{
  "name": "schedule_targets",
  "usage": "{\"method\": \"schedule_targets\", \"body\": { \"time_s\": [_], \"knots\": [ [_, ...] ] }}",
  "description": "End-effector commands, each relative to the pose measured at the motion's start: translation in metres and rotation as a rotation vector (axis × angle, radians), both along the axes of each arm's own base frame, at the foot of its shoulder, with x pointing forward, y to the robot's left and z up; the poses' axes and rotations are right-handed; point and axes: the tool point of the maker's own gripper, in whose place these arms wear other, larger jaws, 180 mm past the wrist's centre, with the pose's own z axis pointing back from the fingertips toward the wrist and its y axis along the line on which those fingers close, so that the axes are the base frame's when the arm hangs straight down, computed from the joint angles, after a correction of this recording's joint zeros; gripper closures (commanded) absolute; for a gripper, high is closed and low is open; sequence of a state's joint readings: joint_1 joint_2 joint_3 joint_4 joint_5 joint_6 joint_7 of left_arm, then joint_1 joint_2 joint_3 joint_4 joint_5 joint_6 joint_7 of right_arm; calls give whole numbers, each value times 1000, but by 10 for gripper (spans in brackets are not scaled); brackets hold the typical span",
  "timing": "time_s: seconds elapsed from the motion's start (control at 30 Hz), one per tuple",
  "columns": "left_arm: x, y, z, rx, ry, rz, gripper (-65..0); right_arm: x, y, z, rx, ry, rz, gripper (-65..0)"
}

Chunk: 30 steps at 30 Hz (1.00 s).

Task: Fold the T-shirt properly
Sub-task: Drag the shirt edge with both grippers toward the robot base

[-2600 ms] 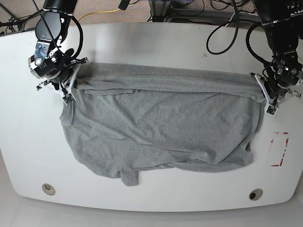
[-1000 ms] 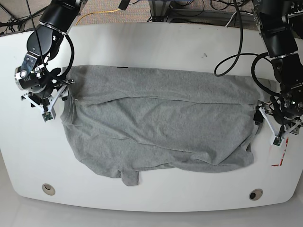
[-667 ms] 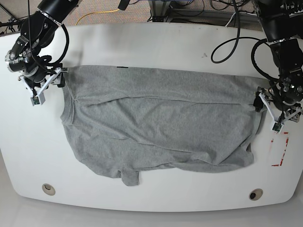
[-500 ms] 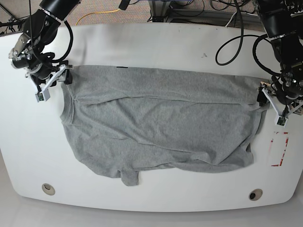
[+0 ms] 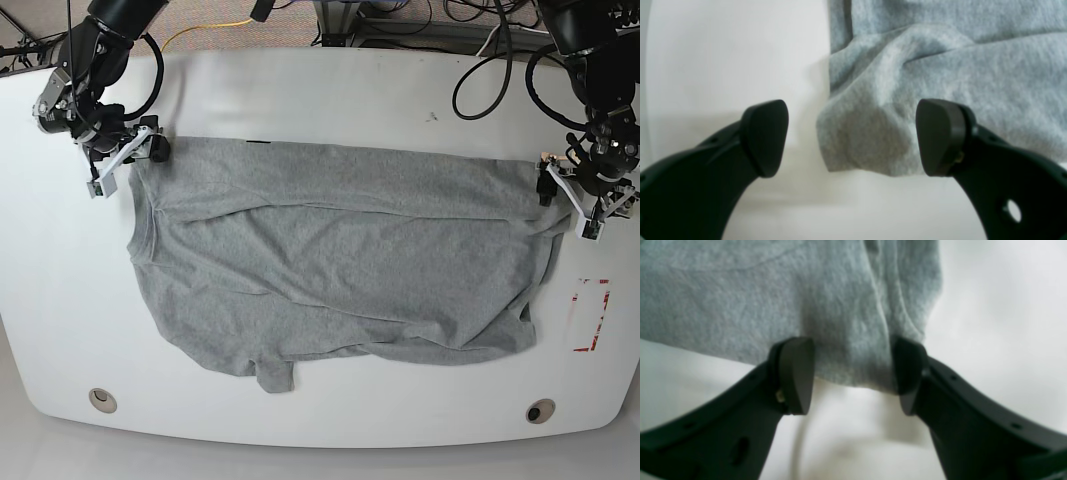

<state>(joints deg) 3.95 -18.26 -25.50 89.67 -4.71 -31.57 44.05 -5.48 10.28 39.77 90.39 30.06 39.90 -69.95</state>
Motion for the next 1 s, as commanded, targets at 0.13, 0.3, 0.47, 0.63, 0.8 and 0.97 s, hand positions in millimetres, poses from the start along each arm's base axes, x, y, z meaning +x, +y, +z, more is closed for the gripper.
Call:
{"method": "schedule_targets", "body": {
  "time_s": [0.13, 0.3, 0.47, 0.63, 0.8, 0.97],
  "knots": [
    [8, 5, -1, -29, -51, 4, -556, 4, -3, 0, 10, -10, -7, -369],
    [0, 10, -21, -56, -7, 27, -554, 2, -2, -4, 19, 0, -10, -366],
    [-8, 13, -36, -76, 33, 47, -553, 2, -2, -4, 19, 0, -10, -363],
    [-9, 13, -39, -84, 41, 51, -396, 3, -3, -3, 16, -2, -8, -193],
    [-12, 14, -41, -76, 51, 51, -88, 4, 0, -3, 12, 3, 13, 0],
    [-23, 15, -43, -60, 80, 52, 0, 4, 0, 1, -21, 6, 58, 0]
  ]
}}
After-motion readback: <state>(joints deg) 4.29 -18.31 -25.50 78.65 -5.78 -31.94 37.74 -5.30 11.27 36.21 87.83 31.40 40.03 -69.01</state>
